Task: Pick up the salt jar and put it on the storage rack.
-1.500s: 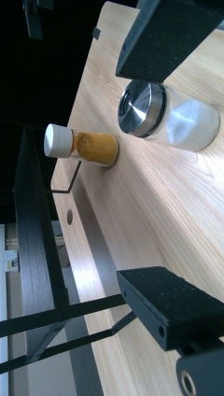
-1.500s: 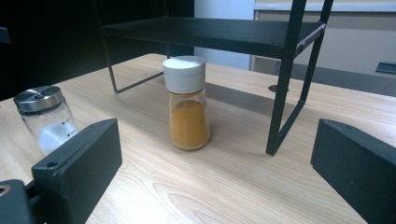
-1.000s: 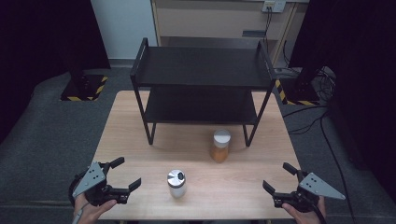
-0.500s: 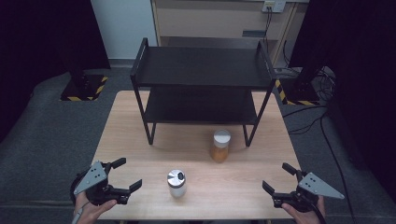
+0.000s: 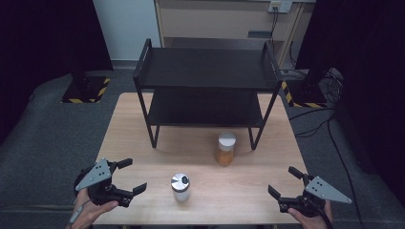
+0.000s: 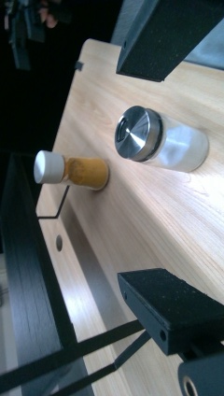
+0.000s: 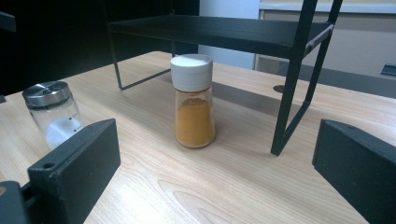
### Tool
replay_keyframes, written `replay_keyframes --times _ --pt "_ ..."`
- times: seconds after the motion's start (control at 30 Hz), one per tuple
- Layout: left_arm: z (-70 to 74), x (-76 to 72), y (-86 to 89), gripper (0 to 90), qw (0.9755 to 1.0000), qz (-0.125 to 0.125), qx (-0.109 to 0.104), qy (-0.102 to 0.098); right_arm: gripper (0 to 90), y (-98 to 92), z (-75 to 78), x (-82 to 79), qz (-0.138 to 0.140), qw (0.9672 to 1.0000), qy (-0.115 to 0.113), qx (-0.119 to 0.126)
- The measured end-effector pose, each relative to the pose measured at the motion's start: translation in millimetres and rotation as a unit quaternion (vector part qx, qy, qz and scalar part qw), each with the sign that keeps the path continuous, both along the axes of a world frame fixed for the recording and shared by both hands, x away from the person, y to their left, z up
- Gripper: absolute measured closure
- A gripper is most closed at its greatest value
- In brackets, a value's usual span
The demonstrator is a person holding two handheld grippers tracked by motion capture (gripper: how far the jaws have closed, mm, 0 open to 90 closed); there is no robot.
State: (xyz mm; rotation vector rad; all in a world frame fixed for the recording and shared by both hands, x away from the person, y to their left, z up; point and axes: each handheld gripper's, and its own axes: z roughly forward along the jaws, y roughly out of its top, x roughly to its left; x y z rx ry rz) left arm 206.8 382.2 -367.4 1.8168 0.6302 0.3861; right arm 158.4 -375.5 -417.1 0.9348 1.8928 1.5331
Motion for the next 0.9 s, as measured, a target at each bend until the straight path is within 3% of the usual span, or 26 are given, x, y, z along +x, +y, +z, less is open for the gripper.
replay_keyframes --times 0.17,0.27,0.3,0.43,0.9 --pt "20.9 12.5 -2.4 1.4 0.9991 -0.028 0.032 0.006 1.0 -0.1 -0.3 0.7 0.003 1.0000 0.000 0.000" --pt "26.4 16.5 -3.4 1.6 0.9985 -0.038 0.038 0.009 0.9 -0.2 -0.6 1.2 0.004 1.0000 0.001 0.001" --pt "33.8 19.9 -5.4 1.6 0.9973 -0.047 0.055 0.008 0.9 -0.7 -0.9 2.1 0.005 1.0000 0.003 0.002" --pt "42.9 27.3 -7.3 1.6 0.9959 -0.057 0.069 0.012 0.9 -1.0 -1.3 3.2 0.004 1.0000 0.005 0.002" --pt "56.5 47.7 -9.7 1.7 0.9932 -0.076 0.082 0.031 1.0 -1.6 -2.5 7.4 0.010 0.9999 0.010 0.003"
